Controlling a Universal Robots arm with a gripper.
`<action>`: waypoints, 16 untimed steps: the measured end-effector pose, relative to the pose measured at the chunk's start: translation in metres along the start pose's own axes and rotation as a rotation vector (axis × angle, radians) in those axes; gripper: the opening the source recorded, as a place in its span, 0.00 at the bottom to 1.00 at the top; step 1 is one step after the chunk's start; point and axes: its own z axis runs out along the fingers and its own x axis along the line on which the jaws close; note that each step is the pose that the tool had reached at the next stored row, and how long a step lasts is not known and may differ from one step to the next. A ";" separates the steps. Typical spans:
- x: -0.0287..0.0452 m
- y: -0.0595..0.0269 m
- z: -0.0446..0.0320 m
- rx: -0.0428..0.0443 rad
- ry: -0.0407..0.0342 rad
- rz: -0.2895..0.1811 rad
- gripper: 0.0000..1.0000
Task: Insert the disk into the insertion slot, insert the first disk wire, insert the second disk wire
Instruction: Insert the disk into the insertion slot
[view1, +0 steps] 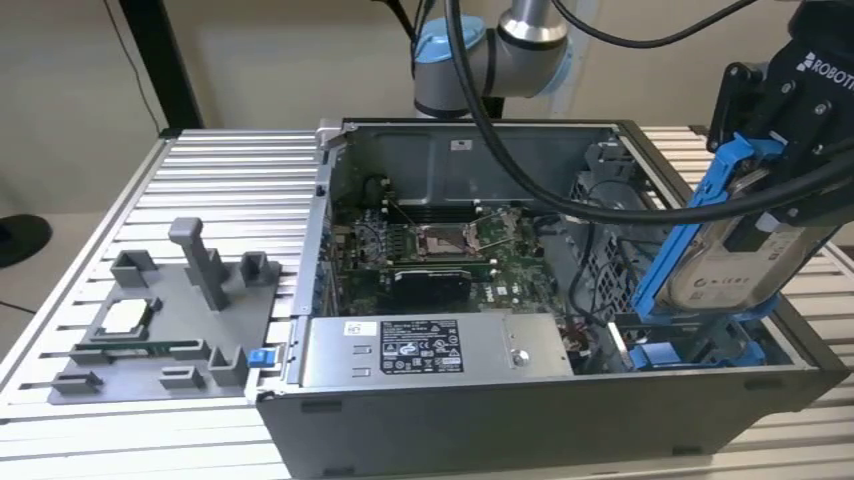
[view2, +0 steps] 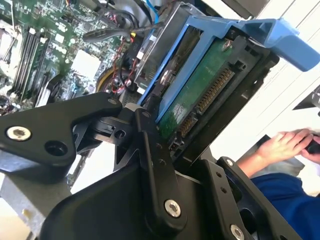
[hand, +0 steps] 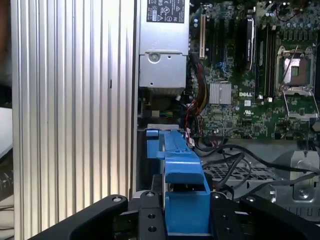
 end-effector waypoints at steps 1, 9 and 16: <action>0.0000 -0.0002 0.0015 -0.0001 0.0001 -0.003 0.00; 0.0000 -0.0005 0.0081 0.0000 0.0002 -0.010 0.00; 0.0000 -0.0005 0.0081 0.0000 0.0001 -0.010 0.00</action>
